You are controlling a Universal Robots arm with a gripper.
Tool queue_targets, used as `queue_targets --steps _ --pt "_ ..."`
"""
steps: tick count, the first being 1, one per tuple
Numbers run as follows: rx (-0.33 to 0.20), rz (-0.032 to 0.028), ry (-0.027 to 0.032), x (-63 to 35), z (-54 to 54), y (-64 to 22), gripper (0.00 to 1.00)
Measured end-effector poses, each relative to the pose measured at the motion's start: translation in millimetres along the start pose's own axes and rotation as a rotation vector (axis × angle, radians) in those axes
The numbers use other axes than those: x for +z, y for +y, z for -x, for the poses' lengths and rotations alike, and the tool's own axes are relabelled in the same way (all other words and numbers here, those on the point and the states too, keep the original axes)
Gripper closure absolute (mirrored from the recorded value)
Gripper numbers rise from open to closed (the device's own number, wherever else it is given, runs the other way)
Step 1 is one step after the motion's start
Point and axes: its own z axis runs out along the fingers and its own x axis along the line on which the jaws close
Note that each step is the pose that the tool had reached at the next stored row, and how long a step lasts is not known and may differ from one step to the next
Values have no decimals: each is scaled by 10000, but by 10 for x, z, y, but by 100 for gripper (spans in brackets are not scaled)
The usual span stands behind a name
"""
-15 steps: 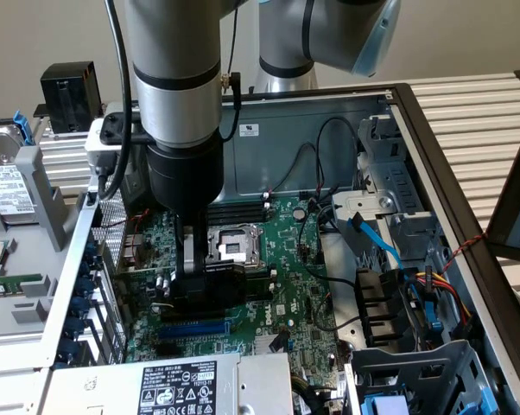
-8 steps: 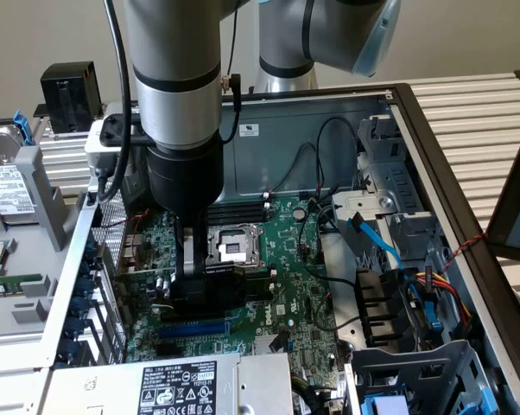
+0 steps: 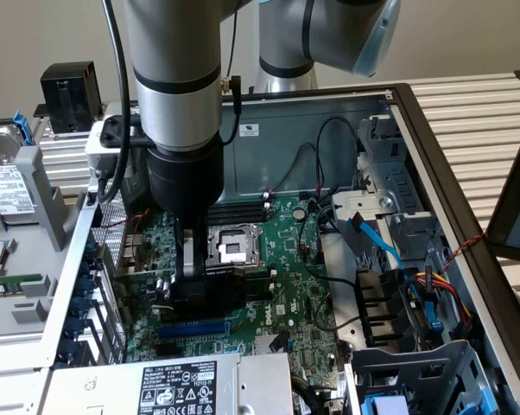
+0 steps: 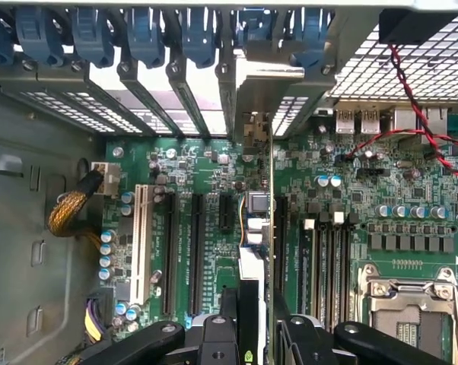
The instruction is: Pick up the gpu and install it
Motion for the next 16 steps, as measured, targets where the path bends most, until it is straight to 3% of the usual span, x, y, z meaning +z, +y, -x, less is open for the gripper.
queue_targets --steps 16 --pt "14 -24 -1 33 -1 27 73"
